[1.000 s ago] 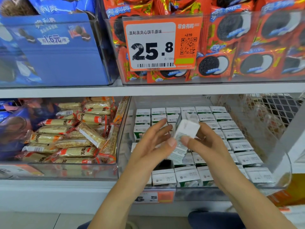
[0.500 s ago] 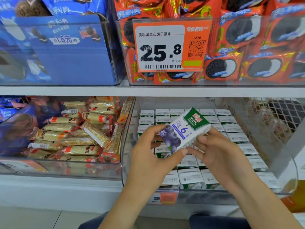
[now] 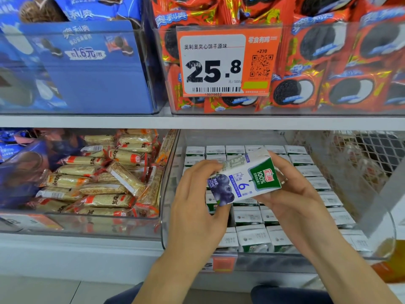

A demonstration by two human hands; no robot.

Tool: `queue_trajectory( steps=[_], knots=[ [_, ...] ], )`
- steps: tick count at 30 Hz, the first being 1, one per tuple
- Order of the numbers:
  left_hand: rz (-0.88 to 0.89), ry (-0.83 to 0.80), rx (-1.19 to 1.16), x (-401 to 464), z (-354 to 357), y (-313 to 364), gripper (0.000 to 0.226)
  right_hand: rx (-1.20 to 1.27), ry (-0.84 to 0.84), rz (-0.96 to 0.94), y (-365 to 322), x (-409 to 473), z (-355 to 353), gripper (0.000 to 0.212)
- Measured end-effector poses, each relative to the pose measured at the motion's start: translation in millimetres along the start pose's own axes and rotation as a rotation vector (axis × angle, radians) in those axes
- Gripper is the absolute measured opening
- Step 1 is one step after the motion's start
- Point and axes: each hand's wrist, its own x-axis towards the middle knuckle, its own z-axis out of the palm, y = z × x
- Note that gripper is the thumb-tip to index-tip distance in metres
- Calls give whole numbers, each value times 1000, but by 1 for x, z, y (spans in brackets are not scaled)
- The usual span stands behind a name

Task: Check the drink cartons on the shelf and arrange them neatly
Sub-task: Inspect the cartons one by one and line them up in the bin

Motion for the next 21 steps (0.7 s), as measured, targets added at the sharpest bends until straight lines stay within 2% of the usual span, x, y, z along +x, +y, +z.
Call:
queue_trajectory(
  steps=[5,9,13,16,19,21],
  knots=[
    [-159,-16,-183,-1,-2,7,56,9,36,94,-4,3,-3,56],
    [-304,35,-404,3,-4,11,57,-50,30,323,0,5,-1,39],
    [-363,70,-517,7,-7,11,53,-115,3,419,6,1,6,47],
    [-492,99,-623,10,-9,5,52,-327,31,286,5,0,10,40],
    [-637,73,-734,13,-13,1,67,-741,74,34,9,-3,14,61],
    [-667,3,-807,13,-13,2,71,-834,66,-132,13,-5,18,64]
  ],
)
